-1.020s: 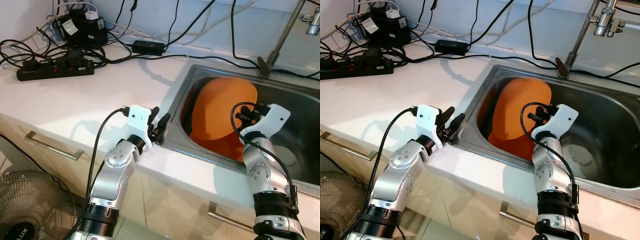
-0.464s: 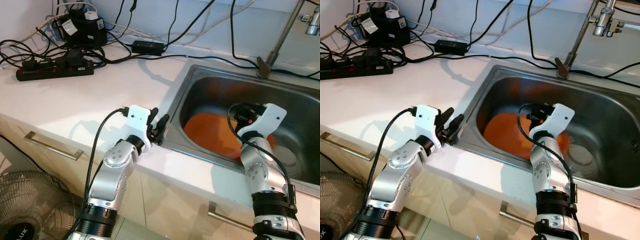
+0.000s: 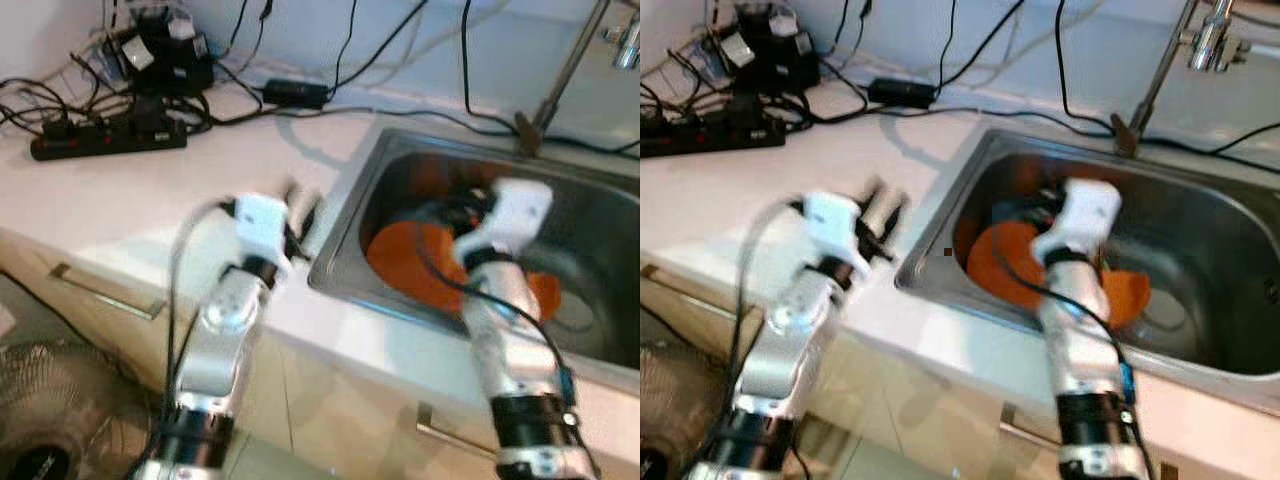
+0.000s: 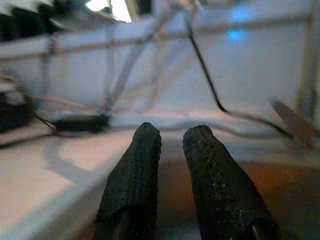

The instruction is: Kitchen organization

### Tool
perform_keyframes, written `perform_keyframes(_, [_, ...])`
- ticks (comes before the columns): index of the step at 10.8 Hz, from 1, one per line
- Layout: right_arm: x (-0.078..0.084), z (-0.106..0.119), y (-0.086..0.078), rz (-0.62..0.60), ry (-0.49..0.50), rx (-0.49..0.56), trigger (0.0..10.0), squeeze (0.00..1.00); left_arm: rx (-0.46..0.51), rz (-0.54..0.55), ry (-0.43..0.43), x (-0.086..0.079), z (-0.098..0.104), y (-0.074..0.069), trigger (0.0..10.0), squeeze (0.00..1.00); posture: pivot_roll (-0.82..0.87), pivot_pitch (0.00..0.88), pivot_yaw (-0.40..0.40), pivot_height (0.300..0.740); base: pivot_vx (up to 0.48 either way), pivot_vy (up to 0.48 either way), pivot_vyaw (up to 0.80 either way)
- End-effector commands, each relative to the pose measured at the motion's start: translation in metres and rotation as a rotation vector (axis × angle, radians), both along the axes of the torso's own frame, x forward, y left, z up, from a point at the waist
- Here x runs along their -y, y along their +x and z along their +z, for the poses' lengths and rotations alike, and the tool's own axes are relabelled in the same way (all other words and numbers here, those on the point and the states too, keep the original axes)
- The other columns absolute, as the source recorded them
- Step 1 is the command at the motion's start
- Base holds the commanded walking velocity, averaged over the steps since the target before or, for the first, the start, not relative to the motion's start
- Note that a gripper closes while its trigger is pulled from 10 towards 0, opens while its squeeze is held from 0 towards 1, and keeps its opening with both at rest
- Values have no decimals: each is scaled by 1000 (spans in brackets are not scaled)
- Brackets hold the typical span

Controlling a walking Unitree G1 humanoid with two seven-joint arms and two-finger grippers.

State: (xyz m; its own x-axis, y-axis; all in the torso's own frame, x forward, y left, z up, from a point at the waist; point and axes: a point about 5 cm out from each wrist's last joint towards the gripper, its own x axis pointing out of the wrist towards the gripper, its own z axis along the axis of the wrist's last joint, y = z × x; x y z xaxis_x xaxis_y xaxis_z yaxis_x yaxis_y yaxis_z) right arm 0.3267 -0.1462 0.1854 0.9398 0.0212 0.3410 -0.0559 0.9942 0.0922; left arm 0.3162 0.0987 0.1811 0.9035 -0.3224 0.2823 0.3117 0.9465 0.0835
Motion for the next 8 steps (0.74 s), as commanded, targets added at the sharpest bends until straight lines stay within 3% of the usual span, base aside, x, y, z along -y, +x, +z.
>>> perform_keyframes(1, [-4, -2, -4, 10, -26, 10, 10000, 0, 40, 41, 12, -2, 6, 2, 10000, 0, 188, 61, -10, 740, 0, 0, 0])
perform_keyframes(2, [-12, -2, -7, 27, -93, 27, 10000, 0, 49, 82, 18, -5, 5, 5, 10000, 0, 184, 57, -11, 740, 0, 0, 0])
perform_keyframes(4, [-19, -9, -10, 50, -65, 4, 10000, 0, 70, 89, 8, -2, 4, 4, 10000, 0, 182, 47, -17, 740, 0, 0, 0])
perform_keyframes(8, [-22, -13, -10, 61, -68, -11, 10000, 0, 83, 98, 3, -2, 2, 7, 10000, 0, 179, 35, -19, 740, 0, -300, 0])
